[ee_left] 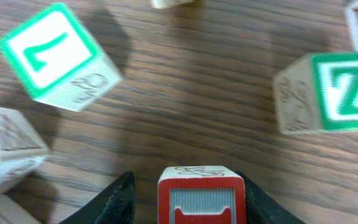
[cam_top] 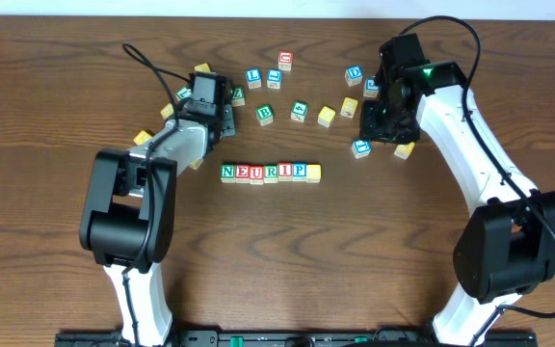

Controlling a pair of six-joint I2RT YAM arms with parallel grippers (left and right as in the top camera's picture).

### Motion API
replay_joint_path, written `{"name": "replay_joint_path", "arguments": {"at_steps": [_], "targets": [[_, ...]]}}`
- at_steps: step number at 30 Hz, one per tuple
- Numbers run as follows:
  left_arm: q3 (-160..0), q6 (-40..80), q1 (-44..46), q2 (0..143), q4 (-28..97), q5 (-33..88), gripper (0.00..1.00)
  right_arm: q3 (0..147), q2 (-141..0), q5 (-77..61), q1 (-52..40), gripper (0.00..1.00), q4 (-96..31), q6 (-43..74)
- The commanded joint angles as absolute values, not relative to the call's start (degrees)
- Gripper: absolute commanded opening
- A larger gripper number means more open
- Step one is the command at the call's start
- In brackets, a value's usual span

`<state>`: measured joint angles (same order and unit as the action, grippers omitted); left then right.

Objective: Spell out NEURIPS

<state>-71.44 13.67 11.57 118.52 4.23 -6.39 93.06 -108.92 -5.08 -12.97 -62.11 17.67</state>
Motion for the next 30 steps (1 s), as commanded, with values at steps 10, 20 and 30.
{"name": "replay_joint_path", "arguments": {"at_steps": [10, 20, 30], "targets": [[-72.2, 12.2, 10.9, 117.1, 4.3, -7.3, 0.48, 93.9, -107.9, -4.0, -12.8, 0.46, -62.2, 17.1], [-72.2, 12.3, 10.9, 107.2, 7.8, -7.3, 0.48, 93.9, -107.9, -4.0, -12.8, 0.46, -62.2, 17.1], [-72.2, 12.3, 10.9, 100.4, 14.6, -6.7, 0.48, 93.9, -107.9, -4.0, -12.8, 0.46, -62.2, 17.1]]}}
